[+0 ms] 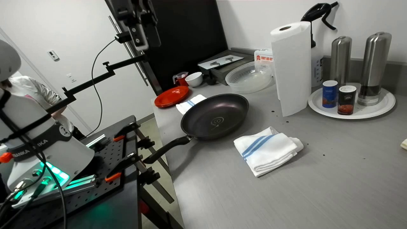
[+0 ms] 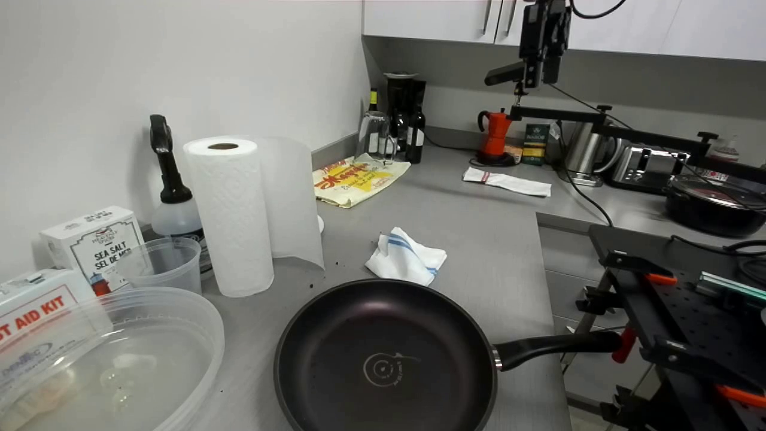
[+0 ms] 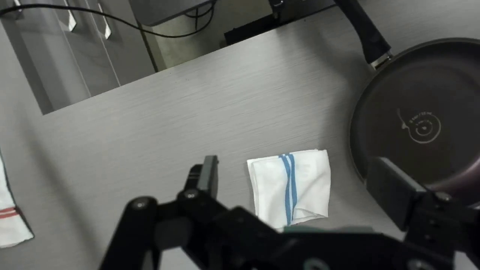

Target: Use the right towel to wipe the pan

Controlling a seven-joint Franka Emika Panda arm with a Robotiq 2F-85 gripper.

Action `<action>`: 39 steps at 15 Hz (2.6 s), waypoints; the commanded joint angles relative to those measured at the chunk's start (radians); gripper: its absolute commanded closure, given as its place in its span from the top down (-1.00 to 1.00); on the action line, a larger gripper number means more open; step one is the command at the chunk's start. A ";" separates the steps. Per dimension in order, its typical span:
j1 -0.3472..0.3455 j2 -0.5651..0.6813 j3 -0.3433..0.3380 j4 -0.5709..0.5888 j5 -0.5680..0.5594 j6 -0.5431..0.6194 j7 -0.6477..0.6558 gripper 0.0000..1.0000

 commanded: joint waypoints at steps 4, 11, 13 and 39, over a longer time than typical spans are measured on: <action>0.018 0.267 0.015 0.128 0.135 0.132 0.221 1.00; 0.037 0.537 -0.008 0.237 0.198 0.377 0.368 1.00; 0.045 0.603 -0.019 0.272 0.214 0.419 0.397 1.00; 0.044 1.066 -0.011 0.533 0.371 0.514 0.311 1.00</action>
